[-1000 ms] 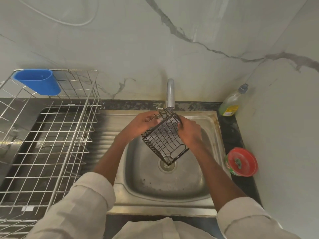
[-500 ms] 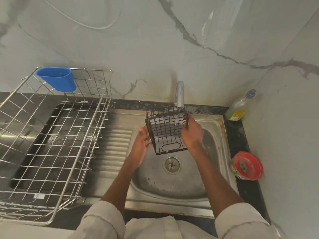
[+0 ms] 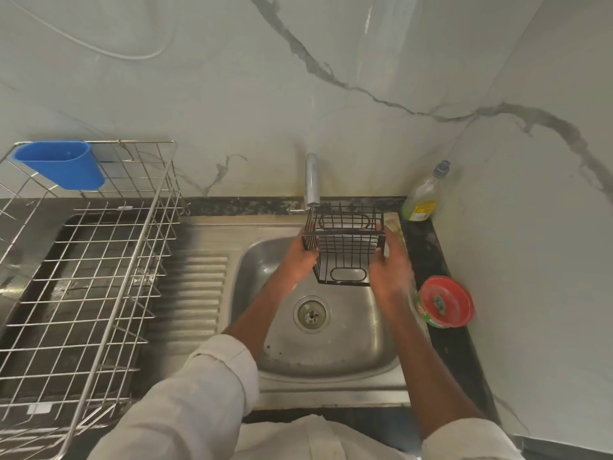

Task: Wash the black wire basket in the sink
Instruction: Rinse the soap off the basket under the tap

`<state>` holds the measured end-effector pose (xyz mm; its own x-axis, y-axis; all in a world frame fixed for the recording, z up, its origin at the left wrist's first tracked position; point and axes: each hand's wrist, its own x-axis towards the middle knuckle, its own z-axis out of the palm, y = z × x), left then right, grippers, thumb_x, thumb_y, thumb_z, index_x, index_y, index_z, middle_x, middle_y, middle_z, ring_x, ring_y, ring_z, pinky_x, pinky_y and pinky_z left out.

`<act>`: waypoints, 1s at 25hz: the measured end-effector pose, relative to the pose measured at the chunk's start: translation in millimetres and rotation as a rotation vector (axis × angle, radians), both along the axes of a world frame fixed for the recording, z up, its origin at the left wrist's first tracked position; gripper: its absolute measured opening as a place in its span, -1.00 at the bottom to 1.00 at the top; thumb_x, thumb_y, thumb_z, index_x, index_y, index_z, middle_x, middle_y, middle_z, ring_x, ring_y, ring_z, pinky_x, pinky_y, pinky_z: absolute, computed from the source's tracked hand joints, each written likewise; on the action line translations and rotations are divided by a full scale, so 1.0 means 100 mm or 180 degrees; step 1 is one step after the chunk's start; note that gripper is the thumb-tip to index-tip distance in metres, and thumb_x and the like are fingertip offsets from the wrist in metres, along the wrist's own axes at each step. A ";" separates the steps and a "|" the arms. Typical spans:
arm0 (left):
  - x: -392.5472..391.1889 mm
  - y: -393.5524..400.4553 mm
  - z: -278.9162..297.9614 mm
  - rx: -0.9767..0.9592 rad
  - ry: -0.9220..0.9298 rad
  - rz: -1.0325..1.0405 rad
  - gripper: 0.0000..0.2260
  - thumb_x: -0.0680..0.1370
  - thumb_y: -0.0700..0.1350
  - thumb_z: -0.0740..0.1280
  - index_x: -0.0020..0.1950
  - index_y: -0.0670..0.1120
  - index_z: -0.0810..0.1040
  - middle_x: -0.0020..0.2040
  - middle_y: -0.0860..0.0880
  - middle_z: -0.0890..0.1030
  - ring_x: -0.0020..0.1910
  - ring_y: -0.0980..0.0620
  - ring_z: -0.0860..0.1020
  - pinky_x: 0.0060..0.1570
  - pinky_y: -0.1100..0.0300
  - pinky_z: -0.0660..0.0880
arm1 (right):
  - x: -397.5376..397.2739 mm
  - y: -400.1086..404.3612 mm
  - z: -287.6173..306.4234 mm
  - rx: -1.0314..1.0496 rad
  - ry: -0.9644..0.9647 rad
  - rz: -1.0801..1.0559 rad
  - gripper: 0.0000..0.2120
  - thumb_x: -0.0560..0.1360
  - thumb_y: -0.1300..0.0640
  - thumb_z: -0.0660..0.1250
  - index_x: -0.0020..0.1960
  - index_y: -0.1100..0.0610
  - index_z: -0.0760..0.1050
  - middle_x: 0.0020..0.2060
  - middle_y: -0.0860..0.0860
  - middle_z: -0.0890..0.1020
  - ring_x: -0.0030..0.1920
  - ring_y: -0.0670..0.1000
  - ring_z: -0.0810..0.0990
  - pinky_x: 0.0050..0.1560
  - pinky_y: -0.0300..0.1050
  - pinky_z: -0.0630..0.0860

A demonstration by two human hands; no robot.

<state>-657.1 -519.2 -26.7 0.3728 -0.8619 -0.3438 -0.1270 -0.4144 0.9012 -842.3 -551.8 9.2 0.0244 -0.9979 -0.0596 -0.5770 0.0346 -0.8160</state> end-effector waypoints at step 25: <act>0.55 0.98 -0.08 -0.0515 -0.0360 0.0790 -0.22 0.39 -0.13 0.68 0.44 0.04 0.29 0.27 0.08 0.53 0.24 0.19 0.56 0.30 0.12 0.55 | 1.08 -0.46 -0.30 0.0848 -0.0838 0.1604 -0.66 0.67 0.23 0.27 0.34 -0.10 0.57 0.22 -0.04 0.67 0.19 0.01 0.65 0.17 0.10 0.66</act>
<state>-601.8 -421.6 -35.0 0.6067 -0.7798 -0.1540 -0.1430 -0.2977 0.9439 -733.8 -598.1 -20.4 0.5356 -0.8118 -0.2327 -0.3562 0.0326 -0.9338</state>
